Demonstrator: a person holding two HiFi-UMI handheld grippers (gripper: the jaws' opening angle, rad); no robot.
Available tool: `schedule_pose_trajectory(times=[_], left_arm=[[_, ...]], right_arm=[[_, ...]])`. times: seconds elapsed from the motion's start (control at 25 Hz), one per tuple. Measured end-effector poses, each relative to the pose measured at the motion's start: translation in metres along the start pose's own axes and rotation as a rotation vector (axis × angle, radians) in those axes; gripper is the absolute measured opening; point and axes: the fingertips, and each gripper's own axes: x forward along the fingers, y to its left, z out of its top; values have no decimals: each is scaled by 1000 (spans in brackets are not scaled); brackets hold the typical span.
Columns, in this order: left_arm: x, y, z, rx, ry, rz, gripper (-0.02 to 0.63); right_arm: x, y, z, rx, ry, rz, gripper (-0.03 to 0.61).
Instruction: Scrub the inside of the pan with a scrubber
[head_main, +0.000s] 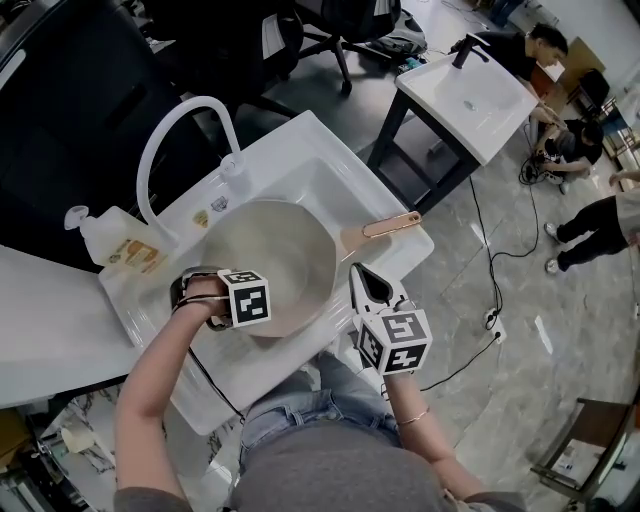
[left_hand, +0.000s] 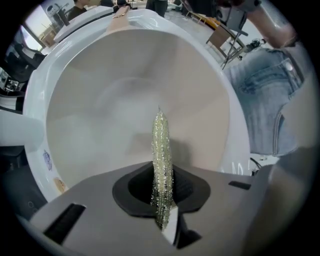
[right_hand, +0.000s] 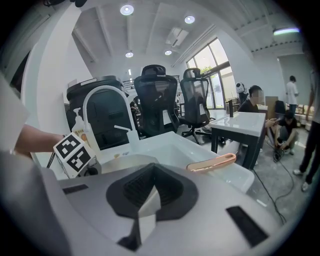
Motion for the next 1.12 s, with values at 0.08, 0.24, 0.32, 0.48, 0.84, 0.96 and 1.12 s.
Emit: schedule_pose_trajectory(times=[0.08,0.24,0.32,0.48,0.84,0.96,1.12], left_arm=[[-1,-11,7,-6,-14,-50,57],[-4,-27,25,-34,-70,-140,57],[-7,-35,36,-56,-113,-181,57],[-16,-45,58,-101,-193,-256,57],[-41,-53,115,-235,-428,-431,57],[-50,-50,131,-286,-513,-476,57],[-64,-40,150,-362,-630,-516,58]], right_arm=[[-2,-1,0,0,0,-2,11],[-5,-5,-2,6,1,-12,11],[-7,-6,-2,7,3,-14,11],[-11,-8,-3,8,4,-19,11],[-17,-14,-5,9,3,-22,11],[-18,-17,-7,9,7,-22,11],[-16,-20,-6,10,13,-16,11]])
